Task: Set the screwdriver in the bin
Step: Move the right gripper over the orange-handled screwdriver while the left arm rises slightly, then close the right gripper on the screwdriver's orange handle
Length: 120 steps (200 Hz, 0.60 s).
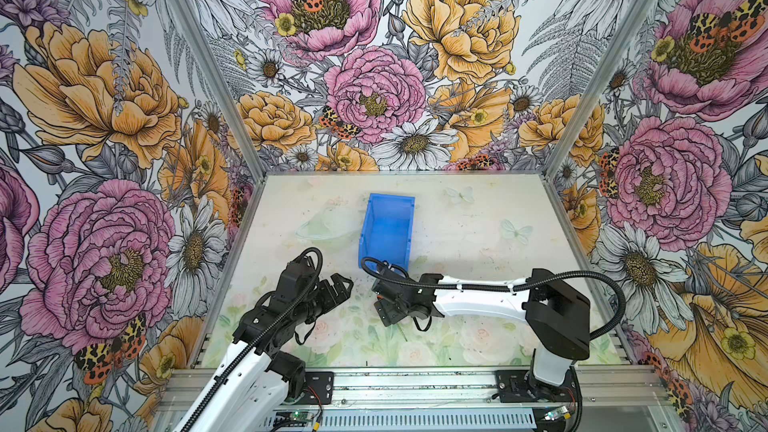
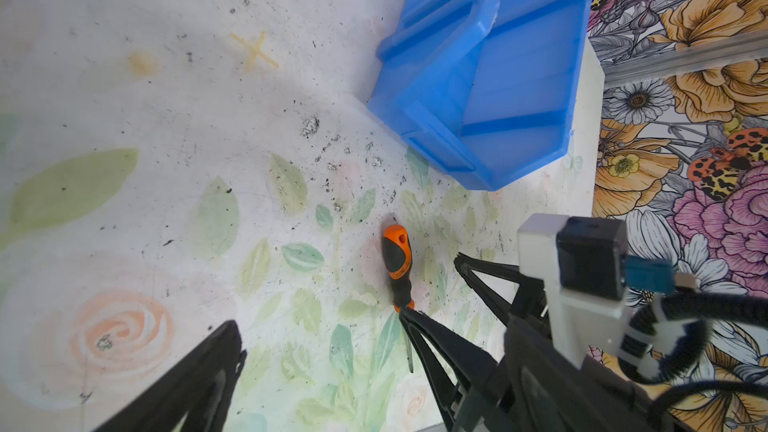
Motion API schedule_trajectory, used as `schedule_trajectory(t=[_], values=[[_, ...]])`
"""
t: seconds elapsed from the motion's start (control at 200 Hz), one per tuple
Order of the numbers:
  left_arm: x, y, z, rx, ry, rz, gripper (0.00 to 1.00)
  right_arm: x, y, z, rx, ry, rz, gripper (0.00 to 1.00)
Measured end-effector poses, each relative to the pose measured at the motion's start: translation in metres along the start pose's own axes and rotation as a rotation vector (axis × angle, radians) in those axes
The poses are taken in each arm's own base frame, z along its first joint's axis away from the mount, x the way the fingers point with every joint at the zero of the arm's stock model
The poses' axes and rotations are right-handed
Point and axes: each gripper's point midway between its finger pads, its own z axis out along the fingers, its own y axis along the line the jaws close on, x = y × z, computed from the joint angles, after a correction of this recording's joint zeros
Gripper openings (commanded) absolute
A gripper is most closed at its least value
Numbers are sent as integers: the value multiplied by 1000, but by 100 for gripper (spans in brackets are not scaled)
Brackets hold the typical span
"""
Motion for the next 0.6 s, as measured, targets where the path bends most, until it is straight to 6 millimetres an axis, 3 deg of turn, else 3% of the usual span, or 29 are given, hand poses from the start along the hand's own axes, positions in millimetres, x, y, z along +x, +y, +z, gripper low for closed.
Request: schedule_trajectory(t=[0.205,0.39,0.601], values=[[5,5,6,-25,34,-16,99,4,8,17,13,28,16,75],[7,8,7,-30,37,-28,99,6,6,24,30,35,32,66],[7,8,7,-31,37,-34,99,0,9,30,38,28,36,44]])
